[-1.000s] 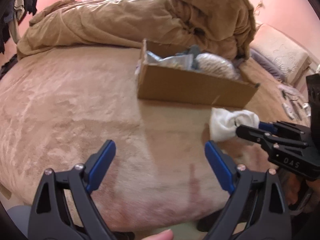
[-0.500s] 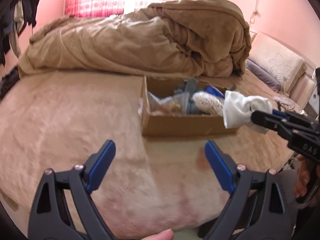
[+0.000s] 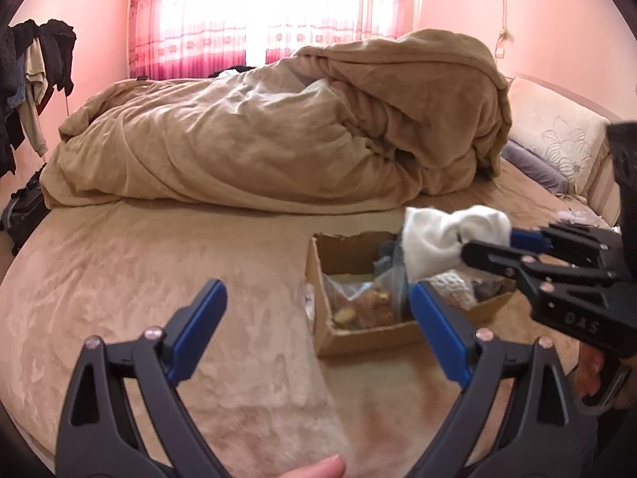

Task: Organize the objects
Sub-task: 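Lift the white socks with the right tool and drop them into the box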

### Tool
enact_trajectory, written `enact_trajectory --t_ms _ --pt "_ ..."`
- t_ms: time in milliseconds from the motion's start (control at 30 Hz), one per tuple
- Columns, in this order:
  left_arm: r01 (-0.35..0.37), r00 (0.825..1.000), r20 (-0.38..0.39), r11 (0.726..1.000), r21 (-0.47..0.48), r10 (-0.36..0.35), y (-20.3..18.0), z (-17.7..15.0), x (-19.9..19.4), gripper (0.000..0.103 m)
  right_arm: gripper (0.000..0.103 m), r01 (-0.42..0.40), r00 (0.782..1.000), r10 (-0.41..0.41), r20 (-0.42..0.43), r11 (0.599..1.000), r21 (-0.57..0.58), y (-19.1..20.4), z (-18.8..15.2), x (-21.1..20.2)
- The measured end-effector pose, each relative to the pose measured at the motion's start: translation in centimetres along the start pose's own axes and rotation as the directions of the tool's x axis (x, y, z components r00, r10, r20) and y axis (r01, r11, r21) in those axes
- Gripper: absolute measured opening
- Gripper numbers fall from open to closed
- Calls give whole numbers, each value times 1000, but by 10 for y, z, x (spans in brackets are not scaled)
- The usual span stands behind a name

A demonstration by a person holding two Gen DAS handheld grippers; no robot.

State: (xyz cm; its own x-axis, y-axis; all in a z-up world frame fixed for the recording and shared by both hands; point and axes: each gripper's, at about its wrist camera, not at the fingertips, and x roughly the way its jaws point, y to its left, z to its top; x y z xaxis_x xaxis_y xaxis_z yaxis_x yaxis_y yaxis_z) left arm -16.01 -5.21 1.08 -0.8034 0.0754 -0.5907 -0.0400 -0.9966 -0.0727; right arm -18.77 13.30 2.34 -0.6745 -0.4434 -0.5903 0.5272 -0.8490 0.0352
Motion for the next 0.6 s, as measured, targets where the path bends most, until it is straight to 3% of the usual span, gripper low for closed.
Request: enact_trajectory --t_ms 200,333,600 --pt "-7 999 -45 1000 -28 5 23 3 37 95 30 -11 999 10 -53 1000 -19 -5 18 49" --pt "-26 996 -83 998 -54 22 39 -1 59 95 30 -59 989 59 -136 998 1 -7 22 90" --pt "0 991 -135 996 -94 -13 47 -17 80 95 32 -13 962 12 -273 1000 -1 -10 14 154"
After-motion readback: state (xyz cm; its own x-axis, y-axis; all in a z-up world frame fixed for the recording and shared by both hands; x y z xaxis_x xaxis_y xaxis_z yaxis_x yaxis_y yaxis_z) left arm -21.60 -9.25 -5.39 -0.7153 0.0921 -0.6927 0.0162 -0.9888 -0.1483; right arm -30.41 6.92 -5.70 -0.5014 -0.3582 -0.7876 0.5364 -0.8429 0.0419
